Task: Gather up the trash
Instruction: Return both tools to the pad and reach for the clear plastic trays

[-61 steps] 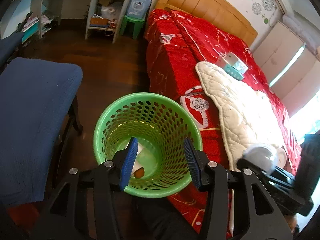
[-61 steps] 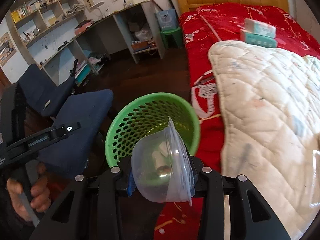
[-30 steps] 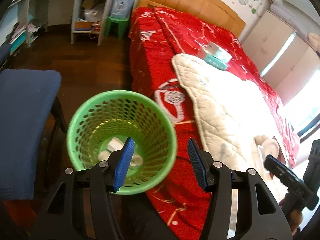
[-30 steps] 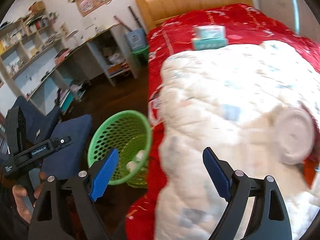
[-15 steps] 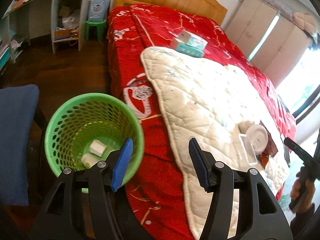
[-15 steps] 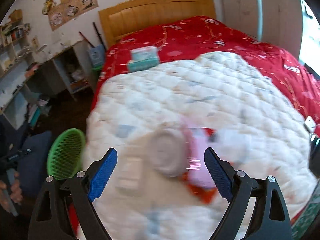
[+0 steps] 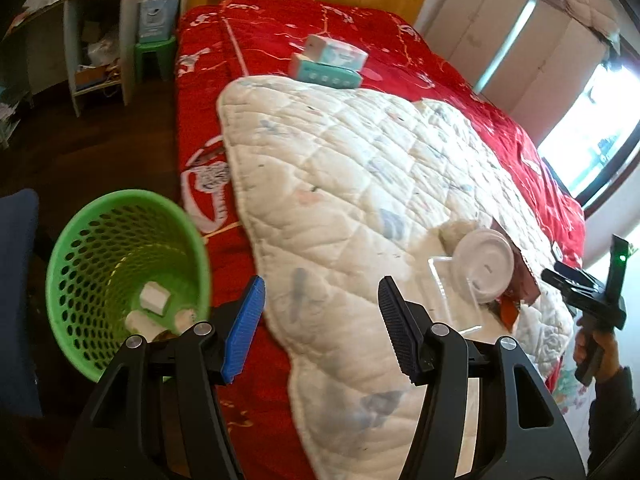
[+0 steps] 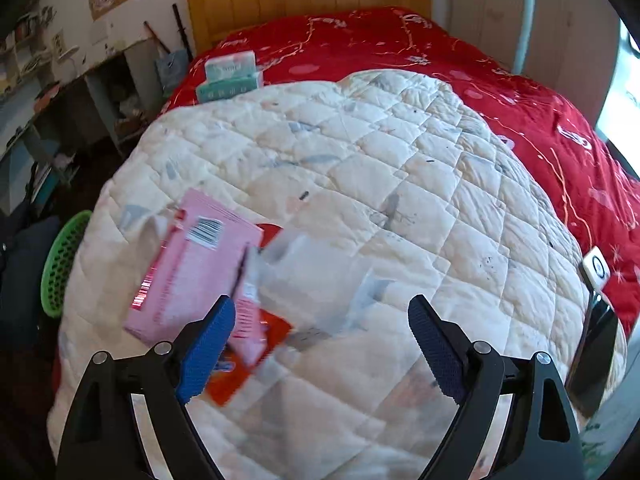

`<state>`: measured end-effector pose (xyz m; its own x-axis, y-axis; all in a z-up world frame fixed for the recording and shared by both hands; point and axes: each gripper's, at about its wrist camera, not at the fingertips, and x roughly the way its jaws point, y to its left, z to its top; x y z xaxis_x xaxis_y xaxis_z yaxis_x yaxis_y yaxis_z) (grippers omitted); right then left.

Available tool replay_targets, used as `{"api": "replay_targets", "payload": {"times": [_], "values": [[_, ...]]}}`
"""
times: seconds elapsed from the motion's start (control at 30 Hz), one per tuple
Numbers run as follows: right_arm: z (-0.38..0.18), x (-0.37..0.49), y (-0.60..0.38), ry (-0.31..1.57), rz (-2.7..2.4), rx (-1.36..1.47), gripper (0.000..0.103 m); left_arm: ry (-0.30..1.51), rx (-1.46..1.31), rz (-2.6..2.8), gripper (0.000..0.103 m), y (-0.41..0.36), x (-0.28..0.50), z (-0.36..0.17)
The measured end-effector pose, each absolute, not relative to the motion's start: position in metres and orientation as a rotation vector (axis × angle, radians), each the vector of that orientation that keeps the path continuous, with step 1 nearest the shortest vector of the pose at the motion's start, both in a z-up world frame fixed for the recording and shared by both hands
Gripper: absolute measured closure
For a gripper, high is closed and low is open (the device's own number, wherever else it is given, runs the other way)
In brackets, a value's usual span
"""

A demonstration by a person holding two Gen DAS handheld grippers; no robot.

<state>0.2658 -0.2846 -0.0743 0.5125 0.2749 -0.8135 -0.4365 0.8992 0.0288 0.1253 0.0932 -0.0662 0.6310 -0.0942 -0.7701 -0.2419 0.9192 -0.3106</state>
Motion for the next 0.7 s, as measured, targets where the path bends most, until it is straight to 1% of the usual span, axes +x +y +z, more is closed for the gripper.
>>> {"api": "replay_targets", "payload": {"times": [0.53,0.57,0.6,0.7], "values": [[-0.117,0.314,-0.265,1.005,0.684,-0.358,0.017,0.935,-0.383,-0.015,0.044,0.041,0.165,-0.079],[-0.119,0.316,-0.263,1.008,0.700,-0.368,0.018,0.937,-0.383,-0.021,0.043,0.039,0.166,-0.079],[-0.121,0.317,-0.262,1.010,0.714,-0.373,0.018,0.941,-0.382,-0.028,0.040,0.034,0.168,-0.081],[-0.123,0.319,-0.261,1.005,0.760,-0.386,0.019,0.946,-0.373,-0.035,0.037,0.024,0.171,-0.084]]}}
